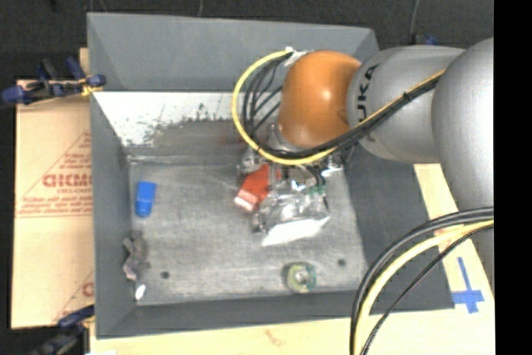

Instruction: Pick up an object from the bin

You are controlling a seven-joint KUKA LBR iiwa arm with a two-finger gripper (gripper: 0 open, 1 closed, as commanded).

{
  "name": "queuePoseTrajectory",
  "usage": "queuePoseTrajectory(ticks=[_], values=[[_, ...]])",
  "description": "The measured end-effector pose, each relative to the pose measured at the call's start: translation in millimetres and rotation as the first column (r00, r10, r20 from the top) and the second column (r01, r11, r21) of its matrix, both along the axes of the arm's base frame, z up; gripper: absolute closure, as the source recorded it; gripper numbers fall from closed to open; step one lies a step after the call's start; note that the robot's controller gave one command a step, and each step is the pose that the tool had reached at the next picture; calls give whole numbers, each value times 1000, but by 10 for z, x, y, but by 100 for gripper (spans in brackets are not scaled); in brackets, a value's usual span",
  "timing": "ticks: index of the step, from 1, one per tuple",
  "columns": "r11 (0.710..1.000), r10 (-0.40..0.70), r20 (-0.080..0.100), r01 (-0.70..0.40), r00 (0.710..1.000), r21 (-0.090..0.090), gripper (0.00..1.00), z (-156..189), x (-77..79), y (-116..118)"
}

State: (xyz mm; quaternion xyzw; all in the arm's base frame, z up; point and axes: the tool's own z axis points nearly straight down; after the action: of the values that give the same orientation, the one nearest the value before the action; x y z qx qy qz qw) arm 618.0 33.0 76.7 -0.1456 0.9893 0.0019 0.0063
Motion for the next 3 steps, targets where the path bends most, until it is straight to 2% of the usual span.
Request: queuePoseTrajectory(ticks=[1, 2, 3], values=[[1000, -3, 6, 3, 1000, -1, 100, 8, 11, -5], [1000, -3, -2, 3, 1000, -2, 0, -22, -15, -5], [993, 120, -1, -120, 993, -5, 0, 123, 385, -665]])
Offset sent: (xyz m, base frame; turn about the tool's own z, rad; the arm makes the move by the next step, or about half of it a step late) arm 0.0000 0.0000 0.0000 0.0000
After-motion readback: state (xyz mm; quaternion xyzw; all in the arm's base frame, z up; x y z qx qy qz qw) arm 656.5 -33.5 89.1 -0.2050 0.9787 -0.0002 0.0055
